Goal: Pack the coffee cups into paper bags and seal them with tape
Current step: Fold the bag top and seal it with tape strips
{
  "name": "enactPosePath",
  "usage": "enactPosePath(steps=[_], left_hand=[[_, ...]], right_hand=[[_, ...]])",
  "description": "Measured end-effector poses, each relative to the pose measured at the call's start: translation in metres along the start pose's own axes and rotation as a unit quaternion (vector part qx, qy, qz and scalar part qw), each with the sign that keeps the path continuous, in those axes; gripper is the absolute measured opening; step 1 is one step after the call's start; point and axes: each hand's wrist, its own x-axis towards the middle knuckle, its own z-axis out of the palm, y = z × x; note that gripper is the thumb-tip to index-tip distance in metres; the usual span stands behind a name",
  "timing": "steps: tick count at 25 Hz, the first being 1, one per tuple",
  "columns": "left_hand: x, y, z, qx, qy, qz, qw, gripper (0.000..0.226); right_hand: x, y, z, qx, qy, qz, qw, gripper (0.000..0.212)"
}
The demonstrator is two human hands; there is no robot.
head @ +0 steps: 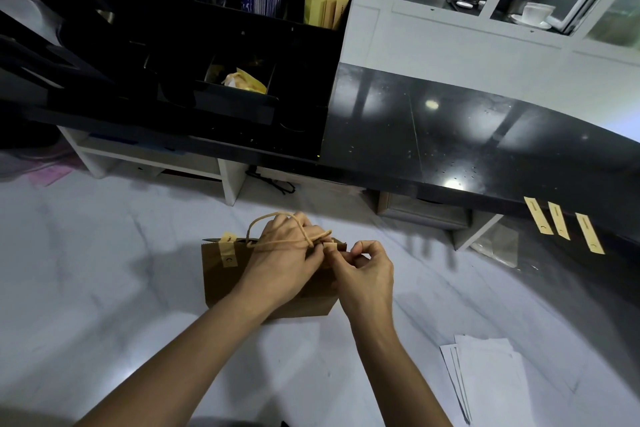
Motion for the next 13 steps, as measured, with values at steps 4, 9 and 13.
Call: enactPosePath(steps=[4, 9, 13], left_hand=[[0.002, -0.001, 0.000, 0.016, -0.013, -0.003, 1.000, 0.023], [0.003, -0.001, -0.002, 0.017, -0.023, 0.001, 1.000, 0.023], [0.004, 0.000, -0.005, 0.001, -0.019, 0.020, 1.000, 0.022]], right_hand=[[0.003, 0.002, -0.005, -0.033, -0.004, 0.008, 0.999, 0.035], [0.003, 0.004, -0.008, -0.068, -0.004, -0.015, 0.998, 0.030], [0.002, 0.004, -0.012, -0.104, -0.014, -0.021, 0.994, 0.020]])
